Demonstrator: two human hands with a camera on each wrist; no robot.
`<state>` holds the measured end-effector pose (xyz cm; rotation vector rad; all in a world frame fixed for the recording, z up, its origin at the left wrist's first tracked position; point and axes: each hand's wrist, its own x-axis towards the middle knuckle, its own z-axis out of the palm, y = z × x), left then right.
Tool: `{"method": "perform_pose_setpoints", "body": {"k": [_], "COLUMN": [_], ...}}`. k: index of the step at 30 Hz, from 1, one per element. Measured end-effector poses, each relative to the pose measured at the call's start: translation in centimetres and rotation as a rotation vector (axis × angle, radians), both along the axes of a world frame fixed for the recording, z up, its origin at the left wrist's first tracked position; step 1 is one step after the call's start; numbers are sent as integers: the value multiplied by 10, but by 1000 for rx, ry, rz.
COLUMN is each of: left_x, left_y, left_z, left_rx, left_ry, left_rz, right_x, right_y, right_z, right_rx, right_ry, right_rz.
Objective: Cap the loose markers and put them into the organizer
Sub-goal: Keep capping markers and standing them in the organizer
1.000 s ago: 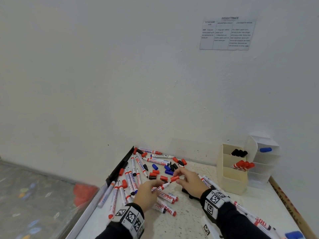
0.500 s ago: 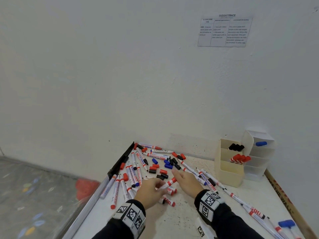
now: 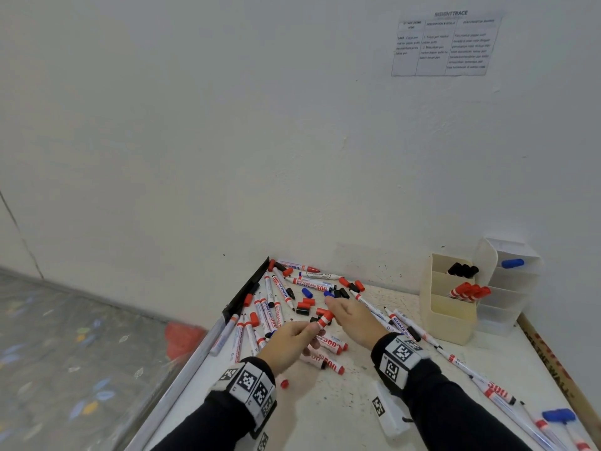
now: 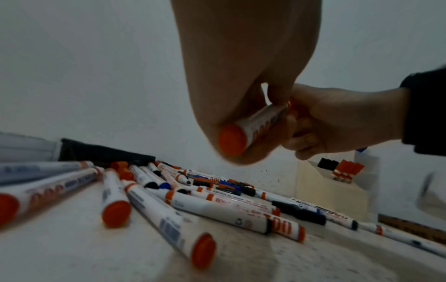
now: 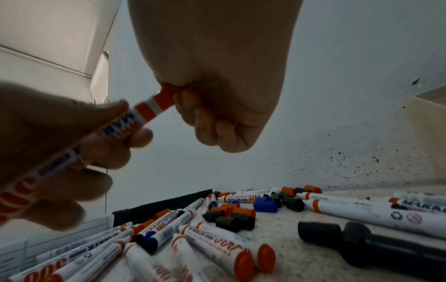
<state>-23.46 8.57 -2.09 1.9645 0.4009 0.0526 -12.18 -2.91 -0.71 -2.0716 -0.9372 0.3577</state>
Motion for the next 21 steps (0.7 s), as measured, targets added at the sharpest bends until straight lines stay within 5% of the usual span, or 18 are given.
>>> {"method": "perform_pose_setpoints", "body": {"k": [5, 10, 17, 21], "left_x": [-8, -14, 9, 21], "left_y": [47, 59, 61, 62], "left_z": [-20, -30, -40, -45], "left_rx": [373, 402, 214, 43], "left_ry": [335, 488, 338, 426], "left_rz": [302, 393, 582, 586], "right_x": [21, 38, 59, 85], "right_y": [-11, -28, -61, -89], "right_z": [-2, -5, 1, 19], "right_rx": [0, 79, 264, 333], "right_ry": [-64, -52, -17, -69], "right_rz": [-132, -271, -370, -489]}}
